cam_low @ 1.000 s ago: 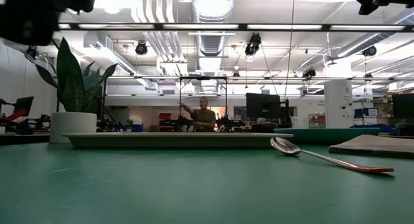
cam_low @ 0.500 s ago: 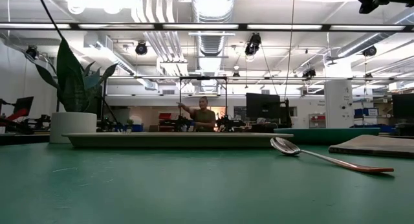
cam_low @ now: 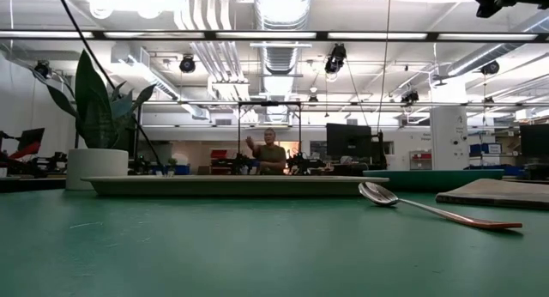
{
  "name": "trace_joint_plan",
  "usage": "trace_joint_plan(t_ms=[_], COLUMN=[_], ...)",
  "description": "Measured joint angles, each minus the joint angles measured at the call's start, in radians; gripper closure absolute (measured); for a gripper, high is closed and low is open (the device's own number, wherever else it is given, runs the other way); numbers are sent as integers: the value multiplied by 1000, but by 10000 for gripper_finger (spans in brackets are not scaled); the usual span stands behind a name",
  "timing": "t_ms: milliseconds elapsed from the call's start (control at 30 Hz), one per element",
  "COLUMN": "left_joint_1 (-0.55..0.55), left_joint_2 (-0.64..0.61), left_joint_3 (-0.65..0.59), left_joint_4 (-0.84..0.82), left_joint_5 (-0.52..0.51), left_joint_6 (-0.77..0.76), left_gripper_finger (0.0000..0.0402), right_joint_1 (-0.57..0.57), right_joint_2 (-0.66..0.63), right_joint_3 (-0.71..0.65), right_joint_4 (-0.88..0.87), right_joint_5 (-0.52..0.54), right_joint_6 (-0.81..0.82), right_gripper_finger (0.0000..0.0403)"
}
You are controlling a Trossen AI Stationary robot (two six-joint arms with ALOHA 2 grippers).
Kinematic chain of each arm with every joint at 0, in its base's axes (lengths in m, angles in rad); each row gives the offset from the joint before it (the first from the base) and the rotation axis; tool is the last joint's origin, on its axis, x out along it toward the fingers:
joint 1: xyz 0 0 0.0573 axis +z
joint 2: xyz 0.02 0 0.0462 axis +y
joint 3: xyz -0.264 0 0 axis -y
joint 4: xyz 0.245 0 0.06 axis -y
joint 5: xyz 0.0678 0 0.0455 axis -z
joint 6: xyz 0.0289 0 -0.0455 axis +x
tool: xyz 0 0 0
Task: Pick and place plate/cup/fork/spoon on tray
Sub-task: Put the blue cup on the white tray
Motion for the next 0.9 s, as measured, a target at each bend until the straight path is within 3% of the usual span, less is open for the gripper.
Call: trace_joint_plan(t_ms=[900], left_joint_1=[-5], left_joint_2=[28], left_joint_3=[-11], left_joint_4=[-63], left_joint_5=[1], left_joint_6=[-17], left_gripper_finger=[299], right_joint_1=[0], right_joint_2=[0], right_joint_3=[-1], right_joint_4=[0], right_joint_5=[0], right_joint_6=[10], right_gripper_finger=[360])
